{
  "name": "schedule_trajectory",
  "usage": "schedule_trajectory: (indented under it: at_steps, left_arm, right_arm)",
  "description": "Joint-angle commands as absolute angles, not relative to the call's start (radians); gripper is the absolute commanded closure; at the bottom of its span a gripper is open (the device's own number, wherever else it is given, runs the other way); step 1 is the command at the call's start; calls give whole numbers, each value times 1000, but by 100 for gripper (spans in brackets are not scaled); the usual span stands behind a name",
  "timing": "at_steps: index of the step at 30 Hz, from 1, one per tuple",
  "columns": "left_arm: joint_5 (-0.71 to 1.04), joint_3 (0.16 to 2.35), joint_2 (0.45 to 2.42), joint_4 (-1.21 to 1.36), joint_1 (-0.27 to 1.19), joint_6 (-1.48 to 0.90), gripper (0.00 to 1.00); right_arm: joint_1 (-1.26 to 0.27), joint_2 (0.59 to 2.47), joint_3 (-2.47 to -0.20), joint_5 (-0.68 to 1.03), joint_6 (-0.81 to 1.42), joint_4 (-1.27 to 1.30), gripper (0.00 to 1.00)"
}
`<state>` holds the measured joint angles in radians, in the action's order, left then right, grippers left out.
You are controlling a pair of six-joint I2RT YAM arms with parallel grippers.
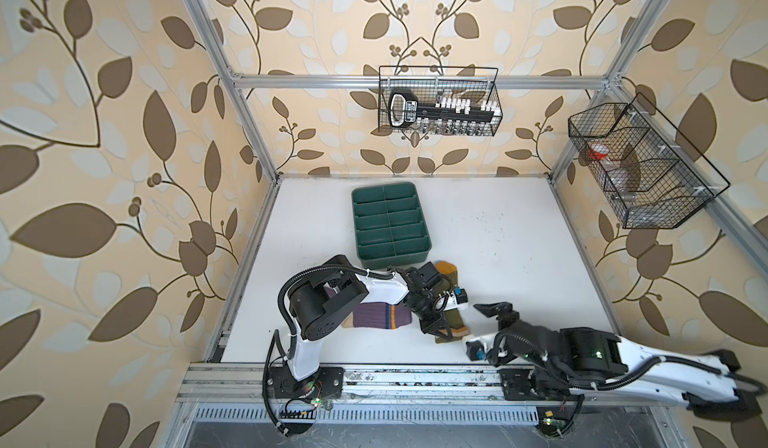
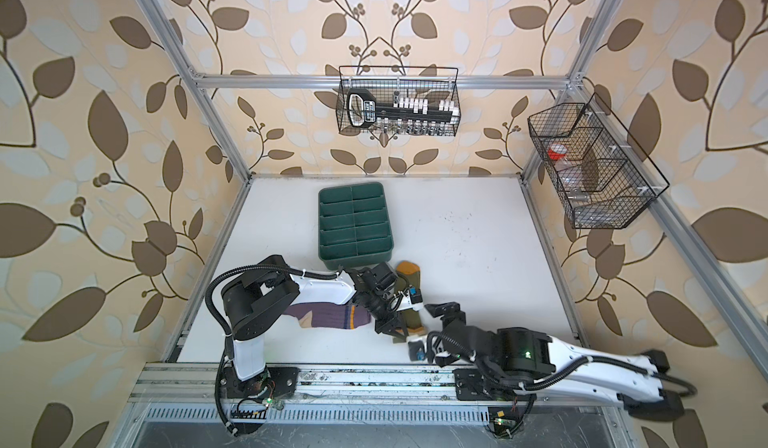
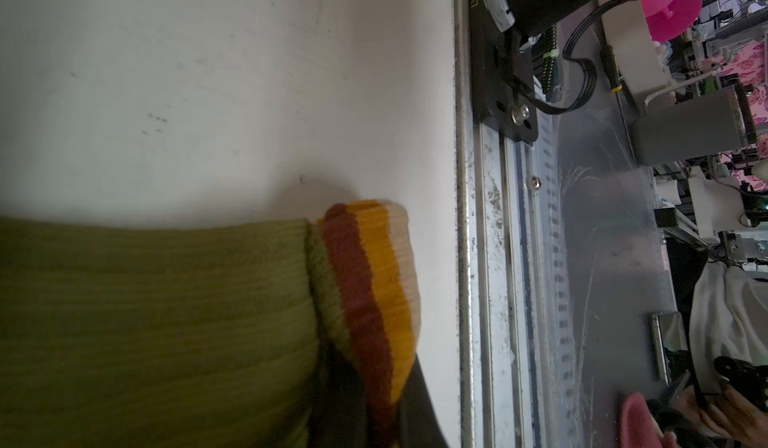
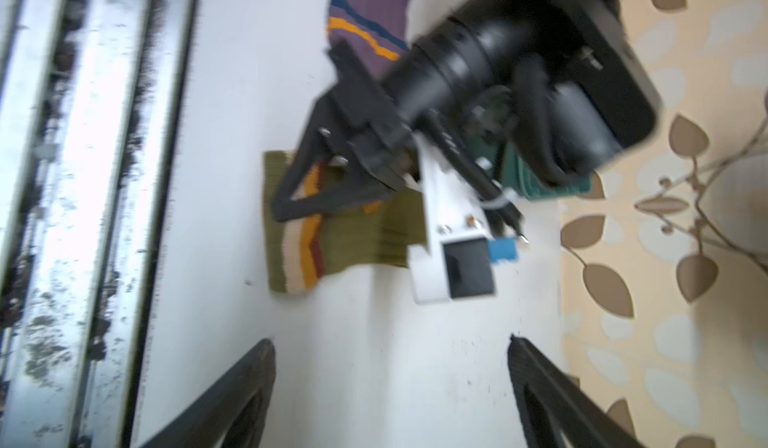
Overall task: Roll the socks
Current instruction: 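Lower the right gripper onto the folded cuff and pinch it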
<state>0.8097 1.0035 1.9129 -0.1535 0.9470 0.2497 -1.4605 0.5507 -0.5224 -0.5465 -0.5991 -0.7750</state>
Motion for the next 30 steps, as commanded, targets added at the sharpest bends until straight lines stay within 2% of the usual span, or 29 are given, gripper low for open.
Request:
schedule_trajectory:
  at_steps: [1, 6, 15, 18, 24, 30]
  left_arm:
    - [737, 965, 1968, -244, 942, 244, 100]
    - [739, 970, 1965, -249, 931, 250, 100]
    - [737, 973, 1959, -268, 930, 266, 100]
    - [738, 974, 1962, -270, 930, 268, 100]
    - [739, 975, 1963, -274, 930, 272, 100]
    - [741, 976, 1962, -277, 930, 274, 100]
  right_arm:
    - [-1587, 657, -492, -750, -451, -718, 13]
    - [-1582, 824, -449, -660, -418, -578, 19]
    - [-1398, 1014, -433, -547, -535, -433, 30]
    - [-1380, 1075, -424, -535, -559, -397, 32]
    - [-1336, 1112, -405, -513, -580, -356, 34]
    - [-1306, 1142, -381, -480, -606, -305, 45]
